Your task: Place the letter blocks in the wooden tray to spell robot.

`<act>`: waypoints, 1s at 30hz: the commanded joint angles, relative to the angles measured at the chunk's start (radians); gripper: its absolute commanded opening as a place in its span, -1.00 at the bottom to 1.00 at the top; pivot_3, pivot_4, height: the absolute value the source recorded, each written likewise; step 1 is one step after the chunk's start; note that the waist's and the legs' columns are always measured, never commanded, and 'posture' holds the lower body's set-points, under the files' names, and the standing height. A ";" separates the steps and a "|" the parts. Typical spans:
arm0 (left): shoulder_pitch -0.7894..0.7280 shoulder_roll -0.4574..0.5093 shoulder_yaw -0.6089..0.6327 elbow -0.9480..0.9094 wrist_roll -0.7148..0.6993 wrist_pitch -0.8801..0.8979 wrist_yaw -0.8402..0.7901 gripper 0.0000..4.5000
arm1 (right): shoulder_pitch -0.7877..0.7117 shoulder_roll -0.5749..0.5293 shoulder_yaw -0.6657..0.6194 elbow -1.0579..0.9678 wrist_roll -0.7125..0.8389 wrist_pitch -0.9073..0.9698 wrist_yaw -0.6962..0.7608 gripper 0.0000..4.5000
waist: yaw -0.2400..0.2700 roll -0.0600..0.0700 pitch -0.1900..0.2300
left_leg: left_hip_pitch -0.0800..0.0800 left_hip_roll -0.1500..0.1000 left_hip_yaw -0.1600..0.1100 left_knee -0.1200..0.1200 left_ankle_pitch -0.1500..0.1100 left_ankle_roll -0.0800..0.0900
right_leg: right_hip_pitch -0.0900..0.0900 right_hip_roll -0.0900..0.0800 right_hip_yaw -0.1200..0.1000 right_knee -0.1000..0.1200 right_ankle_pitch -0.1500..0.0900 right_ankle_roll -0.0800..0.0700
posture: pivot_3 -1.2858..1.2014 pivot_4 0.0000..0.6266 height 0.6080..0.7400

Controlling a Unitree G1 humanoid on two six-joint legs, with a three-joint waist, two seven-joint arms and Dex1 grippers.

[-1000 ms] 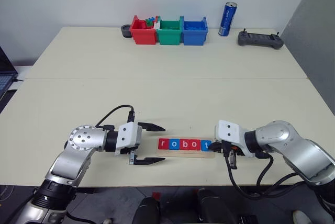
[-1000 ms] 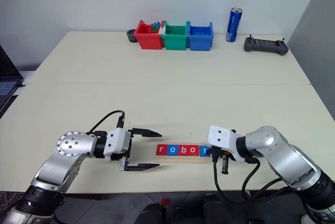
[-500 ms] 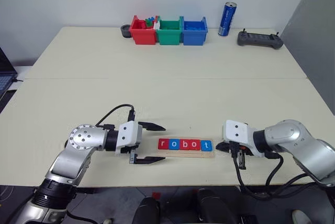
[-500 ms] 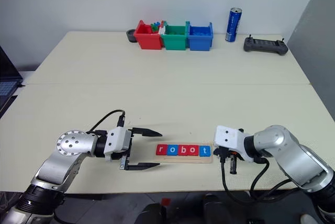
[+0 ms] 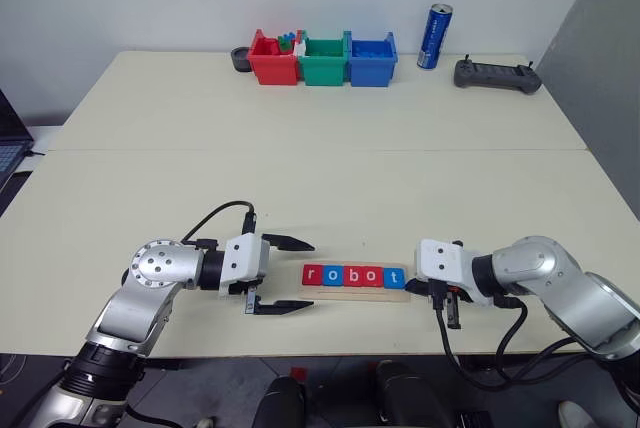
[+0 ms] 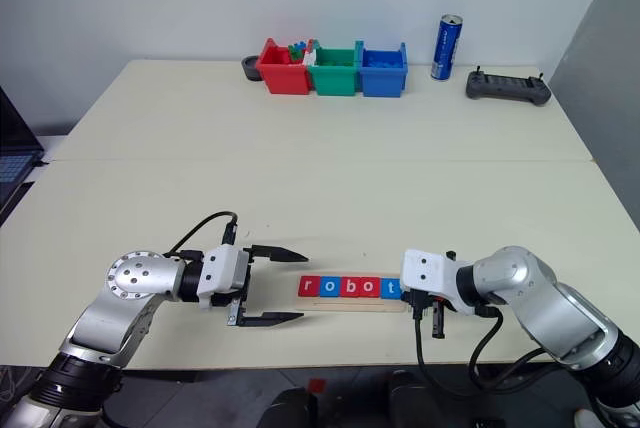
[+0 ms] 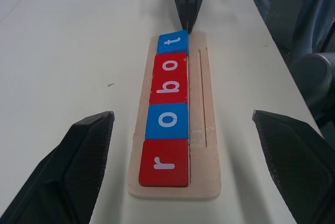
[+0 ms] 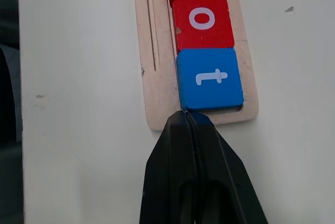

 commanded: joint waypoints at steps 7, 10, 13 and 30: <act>-0.009 0.015 0.020 -0.027 -0.016 0.008 -0.003 1.00 | -0.040 0.031 0.000 -0.009 -0.009 -0.007 0.005 -0.99 | 0.000 0.000 0.000 | 0.000 0.000 0.000 0.000 0.000 0.000 | 0.000 0.000 0.000 0.000 0.000 0.000 | 0.03 -0.52 1.00; -0.009 0.010 0.017 -0.015 -0.011 -0.002 -0.004 1.00 | -0.036 0.029 0.000 -0.010 -0.013 -0.010 0.005 -0.99 | 0.000 0.000 0.000 | 0.000 0.000 0.000 0.000 0.000 0.000 | 0.000 0.000 0.000 0.000 0.000 0.000 | 0.03 -0.52 1.00; -0.003 0.007 0.017 0.012 -0.006 -0.026 -0.011 1.00 | -0.030 0.023 -0.012 -0.027 0.005 0.002 0.014 -0.99 | 0.000 0.000 0.000 | 0.000 0.000 0.000 0.000 0.000 0.000 | 0.000 0.000 0.000 0.000 0.000 0.000 | 0.03 -0.52 1.00; 0.073 0.062 0.117 -0.080 -0.025 0.045 0.078 1.00 | 0.086 0.020 -0.258 -0.089 0.163 -0.055 0.026 -0.92 | 0.001 0.000 0.000 | 0.000 0.000 0.000 0.000 0.000 0.000 | 0.000 0.000 0.000 0.000 0.000 0.000 | 0.03 -0.52 1.00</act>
